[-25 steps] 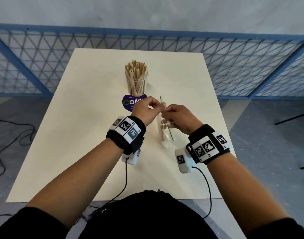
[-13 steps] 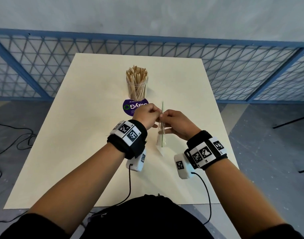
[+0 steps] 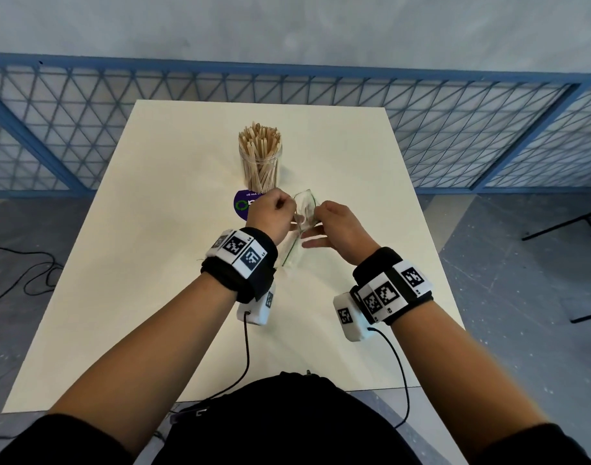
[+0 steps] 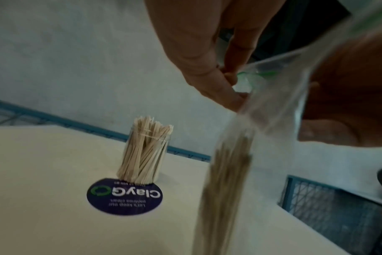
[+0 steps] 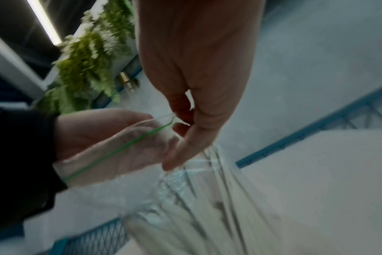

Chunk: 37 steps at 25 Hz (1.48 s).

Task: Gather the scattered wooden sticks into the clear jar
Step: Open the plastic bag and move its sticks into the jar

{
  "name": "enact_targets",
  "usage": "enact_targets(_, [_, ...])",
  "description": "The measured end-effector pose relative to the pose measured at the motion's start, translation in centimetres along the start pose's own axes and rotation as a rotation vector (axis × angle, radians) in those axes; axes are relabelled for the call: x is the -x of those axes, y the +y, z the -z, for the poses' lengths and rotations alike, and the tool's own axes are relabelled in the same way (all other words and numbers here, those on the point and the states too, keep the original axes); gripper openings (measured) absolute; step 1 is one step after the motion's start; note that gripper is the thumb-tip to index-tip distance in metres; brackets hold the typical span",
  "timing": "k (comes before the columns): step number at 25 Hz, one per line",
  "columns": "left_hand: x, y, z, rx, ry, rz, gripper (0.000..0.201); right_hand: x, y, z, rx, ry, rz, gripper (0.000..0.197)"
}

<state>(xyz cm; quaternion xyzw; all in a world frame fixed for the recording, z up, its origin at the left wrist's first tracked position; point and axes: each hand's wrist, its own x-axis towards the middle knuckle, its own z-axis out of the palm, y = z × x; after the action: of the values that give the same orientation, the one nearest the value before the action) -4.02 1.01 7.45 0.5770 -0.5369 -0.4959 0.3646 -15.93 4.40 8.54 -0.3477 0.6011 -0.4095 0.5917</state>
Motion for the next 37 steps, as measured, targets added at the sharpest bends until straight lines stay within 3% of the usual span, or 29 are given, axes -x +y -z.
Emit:
enact_targets(4, [0.1,-0.1,-0.4,-0.078,0.021,-0.089,0.023,0.8,0.1,-0.3,0.43,-0.104,-0.042,0.026])
enact_targets(7, [0.4,0.0,-0.8,-0.005,-0.003,-0.027,0.026,0.8,0.2,-0.2,0.368,-0.071,-0.032,0.023])
enact_targets(10, [0.8,-0.3,-0.5,-0.181,-0.067,-0.019,0.029,0.4,0.5,0.0,0.275,0.037,0.0,0.022])
enact_targets(14, [1.5,-0.6,-0.4,-0.284,-0.209,-0.009,0.031,0.2,1.0,0.2,0.299,-0.002,0.047,0.014])
enact_targets(17, [1.3,-0.1,-0.4,-0.241,-0.219,0.006,0.029,0.4,0.9,0.3,0.3,-0.069,0.034,0.007])
enact_targets(19, [0.9,0.1,-0.3,-0.204,-0.2,0.025,0.031,0.5,0.8,0.3,0.338,-0.115,0.024,0.014])
enact_targets(22, [1.0,0.3,-0.3,-0.205,-0.215,0.082,0.031,0.3,1.0,0.2,0.3,-0.028,0.06,0.027])
enact_targets(24, [1.3,0.3,-0.4,-0.284,-0.275,0.108,0.031,0.0,1.3,0.2,0.256,0.032,0.084,0.029])
enact_targets(29, [1.4,0.6,-0.4,-0.2,-0.346,0.102,0.032,-0.1,1.9,0.5,0.276,0.021,0.119,0.03])
enact_targets(32, [1.6,0.6,-0.6,-0.342,-0.304,0.008,0.035,-0.2,1.9,0.4,0.308,0.054,0.111,0.031])
enact_targets(35, [1.1,0.1,-0.1,-0.502,-0.088,-0.041,0.039,-0.5,1.7,0.7,0.288,0.181,0.124,0.03])
enact_targets(37, [0.4,-0.4,0.6,-0.554,-0.012,-0.025,0.042,-0.8,1.6,1.6,0.237,0.227,0.115,0.029])
